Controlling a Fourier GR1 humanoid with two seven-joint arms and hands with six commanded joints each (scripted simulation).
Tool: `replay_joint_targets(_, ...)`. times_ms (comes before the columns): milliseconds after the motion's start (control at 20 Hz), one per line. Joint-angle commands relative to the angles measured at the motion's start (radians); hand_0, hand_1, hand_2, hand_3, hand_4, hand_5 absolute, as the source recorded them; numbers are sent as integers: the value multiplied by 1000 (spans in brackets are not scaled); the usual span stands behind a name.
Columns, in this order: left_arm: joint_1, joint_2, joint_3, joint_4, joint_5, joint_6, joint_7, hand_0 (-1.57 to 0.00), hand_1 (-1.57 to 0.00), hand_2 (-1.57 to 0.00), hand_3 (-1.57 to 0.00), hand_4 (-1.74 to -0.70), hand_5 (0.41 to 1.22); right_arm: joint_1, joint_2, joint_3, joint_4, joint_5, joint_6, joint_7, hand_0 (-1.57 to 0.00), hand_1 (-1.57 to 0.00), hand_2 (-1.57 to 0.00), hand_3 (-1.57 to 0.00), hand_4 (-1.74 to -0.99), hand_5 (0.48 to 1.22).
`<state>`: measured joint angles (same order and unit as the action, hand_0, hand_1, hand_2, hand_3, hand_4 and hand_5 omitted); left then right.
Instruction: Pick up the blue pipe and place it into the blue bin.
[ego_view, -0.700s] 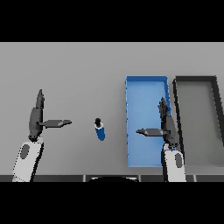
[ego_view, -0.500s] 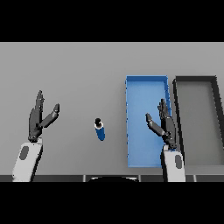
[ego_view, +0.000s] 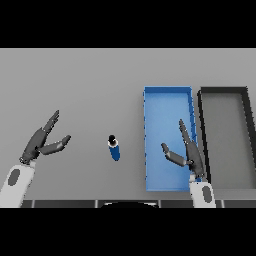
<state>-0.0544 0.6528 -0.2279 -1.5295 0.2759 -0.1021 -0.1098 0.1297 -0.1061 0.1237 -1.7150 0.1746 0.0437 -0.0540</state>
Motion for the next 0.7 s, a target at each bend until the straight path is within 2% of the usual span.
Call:
replay_joint_targets(0, 2, 5, -2, -7, 7, -13, 1, 1, 1, 1, 1, -1085, 604, -3, 0, 1, -6, 4, -4, 14, 1, 1, 1, 1, -1186, 601)
replay_joint_targets(50, 3, 2, -11, -14, 7, -24, -6, 1, 1, 1, 1, -1086, 605, -5, -1, 0, -9, 5, -6, 24, 1, 1, 1, 1, -1185, 597)
replay_joint_targets(250, 36, 20, -80, -85, 6, -123, -28, 1, 1, 1, 1, -1102, 554, -10, -9, 5, -4, 8, 6, -2, 1, 1, 1, 1, -1198, 607)
replay_joint_targets(350, 59, 32, -106, -133, 12, -150, -14, 1, 1, 1, 1, -1124, 514, -4, -7, 13, -2, 14, 8, -8, 1, 1, 1, 1, -1205, 611)
replay_joint_targets(400, 49, 5, -141, -141, -4, -154, 11, 1, 1, 1, 1, -1141, 503, -2, -2, 17, -4, 15, 8, -9, 1, 1, 1, 1, -1208, 611)
replay_joint_targets(650, 41, -62, -225, -158, -100, -131, 17, 1, 1, 1, 1, -1181, 469, -6, 4, 20, -23, 14, 4, 11, 1, 1, 1, 1, -1221, 618)
